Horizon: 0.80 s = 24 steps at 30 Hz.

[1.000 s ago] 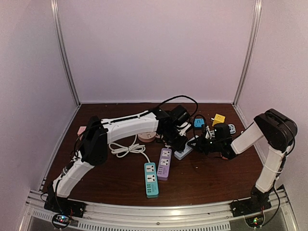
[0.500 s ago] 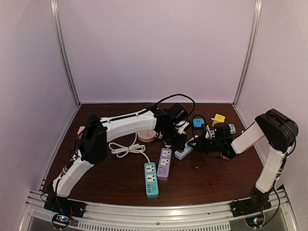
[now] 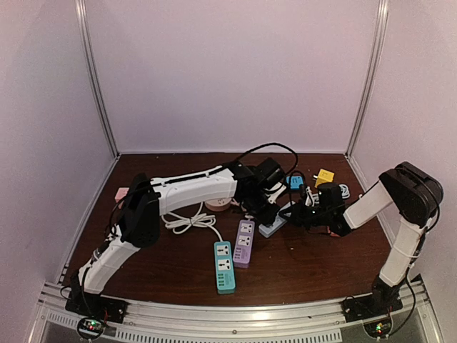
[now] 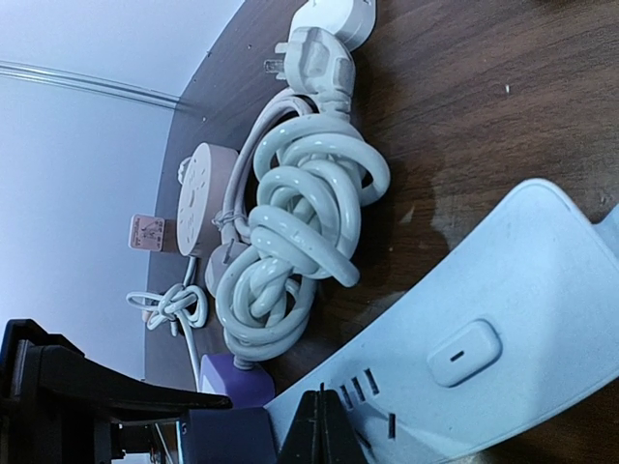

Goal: Pull the plug off the socket

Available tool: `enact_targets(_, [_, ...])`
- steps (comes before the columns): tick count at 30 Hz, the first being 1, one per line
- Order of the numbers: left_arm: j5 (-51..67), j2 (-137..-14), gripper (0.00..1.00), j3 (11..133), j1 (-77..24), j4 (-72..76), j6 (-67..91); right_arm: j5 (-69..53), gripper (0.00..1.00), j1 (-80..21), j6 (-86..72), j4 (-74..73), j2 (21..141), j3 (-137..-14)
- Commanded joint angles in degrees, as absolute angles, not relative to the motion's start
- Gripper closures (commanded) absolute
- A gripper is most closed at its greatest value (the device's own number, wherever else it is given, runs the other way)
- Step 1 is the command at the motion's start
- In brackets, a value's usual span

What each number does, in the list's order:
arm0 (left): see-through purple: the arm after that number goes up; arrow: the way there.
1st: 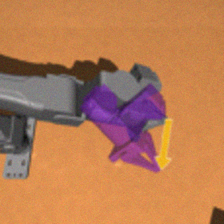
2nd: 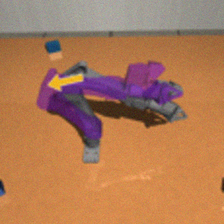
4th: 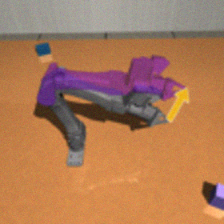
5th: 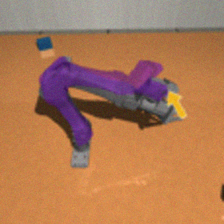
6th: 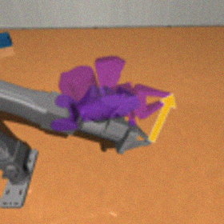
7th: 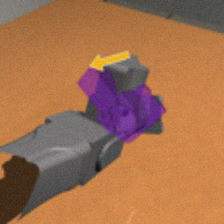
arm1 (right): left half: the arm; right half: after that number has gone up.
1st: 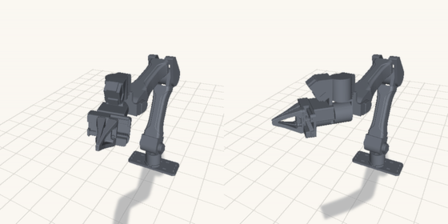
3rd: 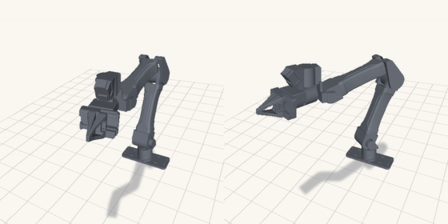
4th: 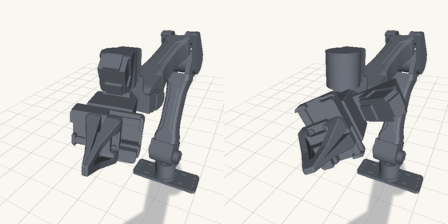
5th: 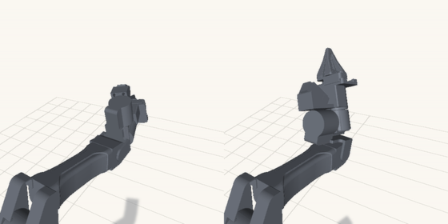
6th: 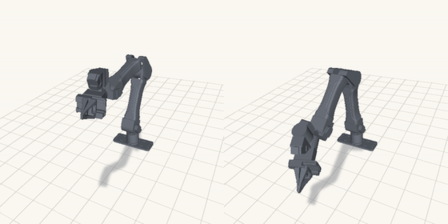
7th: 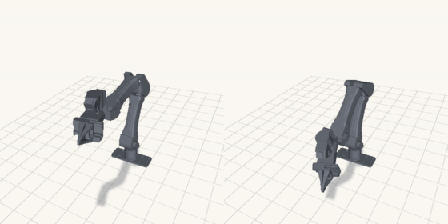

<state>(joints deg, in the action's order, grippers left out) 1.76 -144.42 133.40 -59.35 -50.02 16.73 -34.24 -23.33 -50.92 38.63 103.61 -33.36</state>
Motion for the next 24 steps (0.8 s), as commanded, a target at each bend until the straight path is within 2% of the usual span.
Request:
enact_targets(1, [-0.75, -136.64, 1.00, 138.56, -60.72, -44.43, 12.45, -28.90, 1.00, -23.10, -49.75, 23.02, 106.97, -29.25])
enact_targets(24, [-1.30, -130.22, 1.00, 133.11, -59.99, -44.14, 15.09, -28.43, 1.00, -23.15, -49.16, 21.67, 106.33, -30.39])
